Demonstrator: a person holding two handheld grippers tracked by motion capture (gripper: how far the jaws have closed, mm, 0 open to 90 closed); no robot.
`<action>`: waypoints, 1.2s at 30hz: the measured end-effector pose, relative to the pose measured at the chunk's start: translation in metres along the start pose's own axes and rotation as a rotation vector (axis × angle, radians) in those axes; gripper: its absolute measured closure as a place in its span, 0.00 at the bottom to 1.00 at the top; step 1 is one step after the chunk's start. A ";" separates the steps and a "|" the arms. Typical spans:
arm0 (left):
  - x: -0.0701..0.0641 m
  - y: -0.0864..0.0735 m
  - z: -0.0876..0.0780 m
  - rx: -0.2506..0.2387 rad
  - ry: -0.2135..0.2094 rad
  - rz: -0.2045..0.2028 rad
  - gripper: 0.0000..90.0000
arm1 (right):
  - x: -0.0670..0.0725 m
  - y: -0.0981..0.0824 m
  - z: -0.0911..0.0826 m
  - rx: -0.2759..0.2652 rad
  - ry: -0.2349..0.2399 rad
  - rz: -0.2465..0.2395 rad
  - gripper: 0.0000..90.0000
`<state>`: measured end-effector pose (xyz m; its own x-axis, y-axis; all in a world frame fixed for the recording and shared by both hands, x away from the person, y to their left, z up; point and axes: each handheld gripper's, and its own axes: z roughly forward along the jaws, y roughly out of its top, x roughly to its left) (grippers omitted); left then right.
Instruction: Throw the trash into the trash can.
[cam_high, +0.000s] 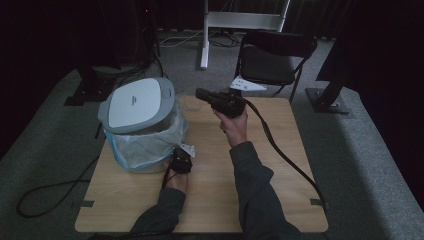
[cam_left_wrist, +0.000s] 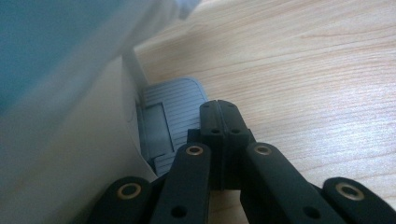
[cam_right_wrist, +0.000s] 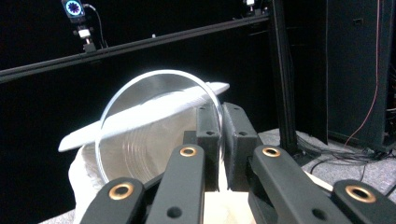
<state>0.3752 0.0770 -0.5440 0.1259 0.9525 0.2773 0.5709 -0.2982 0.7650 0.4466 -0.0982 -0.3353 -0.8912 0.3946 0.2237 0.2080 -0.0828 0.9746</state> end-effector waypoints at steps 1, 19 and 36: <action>0.000 0.000 0.000 0.000 0.000 0.000 1.00 | 0.000 -0.001 0.001 0.002 0.002 0.003 0.96; -0.009 -0.002 0.001 0.005 0.012 -0.108 1.00 | -0.004 -0.028 0.024 0.086 0.013 0.055 0.96; -0.006 -0.002 0.000 0.000 0.007 -0.098 1.00 | 0.000 -0.032 0.033 0.084 0.027 0.067 0.96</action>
<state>0.3737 0.0720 -0.5468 0.0639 0.9767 0.2048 0.5805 -0.2033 0.7884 0.4537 -0.0656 -0.3665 -0.8844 0.3658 0.2900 0.2999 -0.0310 0.9535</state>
